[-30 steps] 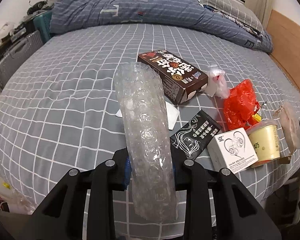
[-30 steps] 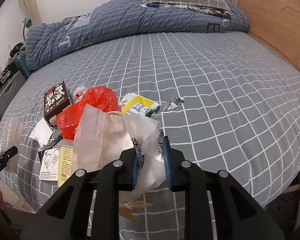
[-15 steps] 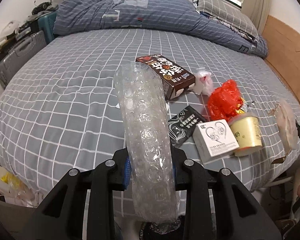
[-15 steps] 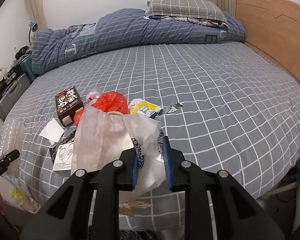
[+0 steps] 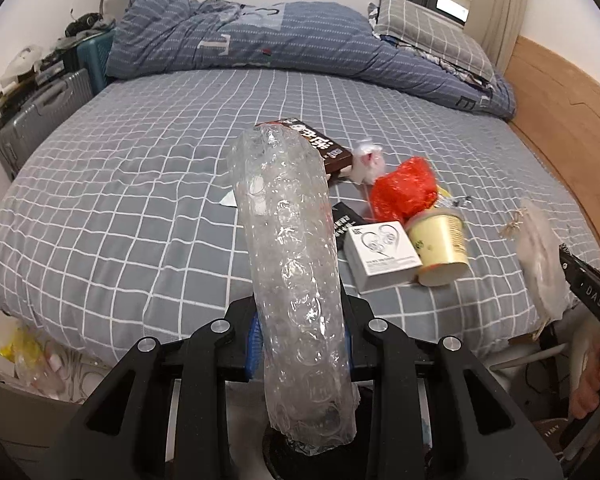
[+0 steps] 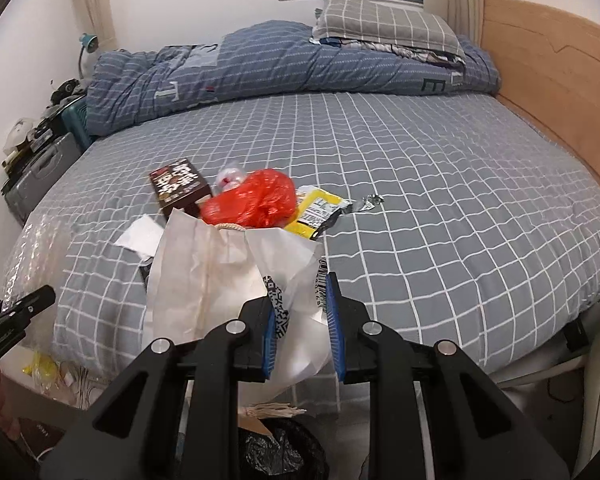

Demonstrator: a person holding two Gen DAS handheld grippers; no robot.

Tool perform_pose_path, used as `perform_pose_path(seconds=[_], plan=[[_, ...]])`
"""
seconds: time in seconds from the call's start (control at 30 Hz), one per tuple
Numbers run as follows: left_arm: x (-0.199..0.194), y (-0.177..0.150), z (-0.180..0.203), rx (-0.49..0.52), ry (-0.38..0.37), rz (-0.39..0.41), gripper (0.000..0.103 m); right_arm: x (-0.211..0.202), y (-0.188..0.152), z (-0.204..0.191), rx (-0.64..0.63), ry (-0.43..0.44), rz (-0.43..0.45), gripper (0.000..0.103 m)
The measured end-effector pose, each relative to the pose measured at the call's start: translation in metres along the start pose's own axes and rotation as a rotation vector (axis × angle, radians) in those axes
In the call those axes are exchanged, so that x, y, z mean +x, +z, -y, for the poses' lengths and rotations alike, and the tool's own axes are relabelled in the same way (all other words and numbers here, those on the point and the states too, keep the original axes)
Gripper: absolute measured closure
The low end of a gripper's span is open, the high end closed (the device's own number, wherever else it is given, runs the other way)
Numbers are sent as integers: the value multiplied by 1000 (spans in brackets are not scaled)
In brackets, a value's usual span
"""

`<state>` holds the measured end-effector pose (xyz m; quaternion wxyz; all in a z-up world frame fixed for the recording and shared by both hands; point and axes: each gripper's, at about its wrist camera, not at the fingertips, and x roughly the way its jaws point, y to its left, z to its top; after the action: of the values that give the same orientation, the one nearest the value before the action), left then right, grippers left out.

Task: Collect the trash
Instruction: 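Lift both held items and carry them off the bed toward the black bin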

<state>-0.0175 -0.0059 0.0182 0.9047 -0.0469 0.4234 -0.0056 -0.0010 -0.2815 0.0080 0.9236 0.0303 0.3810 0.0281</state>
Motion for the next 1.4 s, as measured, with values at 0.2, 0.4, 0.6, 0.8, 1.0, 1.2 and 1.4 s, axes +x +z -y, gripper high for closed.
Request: perform_pose_path(seconds=[0.2, 0.4, 0.6, 0.8, 1.0, 1.2, 1.4], plan=[[-24, -18, 2, -7, -4, 5, 75, -27, -19, -12, -22, 15, -10, 83], [-42, -41, 4, -13, -10, -5, 75, -49, -40, -18, -14, 26, -19, 83], [-54, -65, 11, 0, -23, -39, 75, -66, -63, -29, -28, 32, -34, 83], [-65, -84, 8, -17, -14, -57, 75, -81, -78, -36, -41, 27, -36, 83], [-73, -97, 2, -24, 4, -66, 75, -90, -92, -40, -38, 28, -49, 83], [-75, -114, -3, -27, -2, -86, 75, -93, -104, -44, -38, 33, -66, 83], [-70, -129, -9, -35, -5, -105, 75, -94, -116, -49, -41, 34, -64, 83]])
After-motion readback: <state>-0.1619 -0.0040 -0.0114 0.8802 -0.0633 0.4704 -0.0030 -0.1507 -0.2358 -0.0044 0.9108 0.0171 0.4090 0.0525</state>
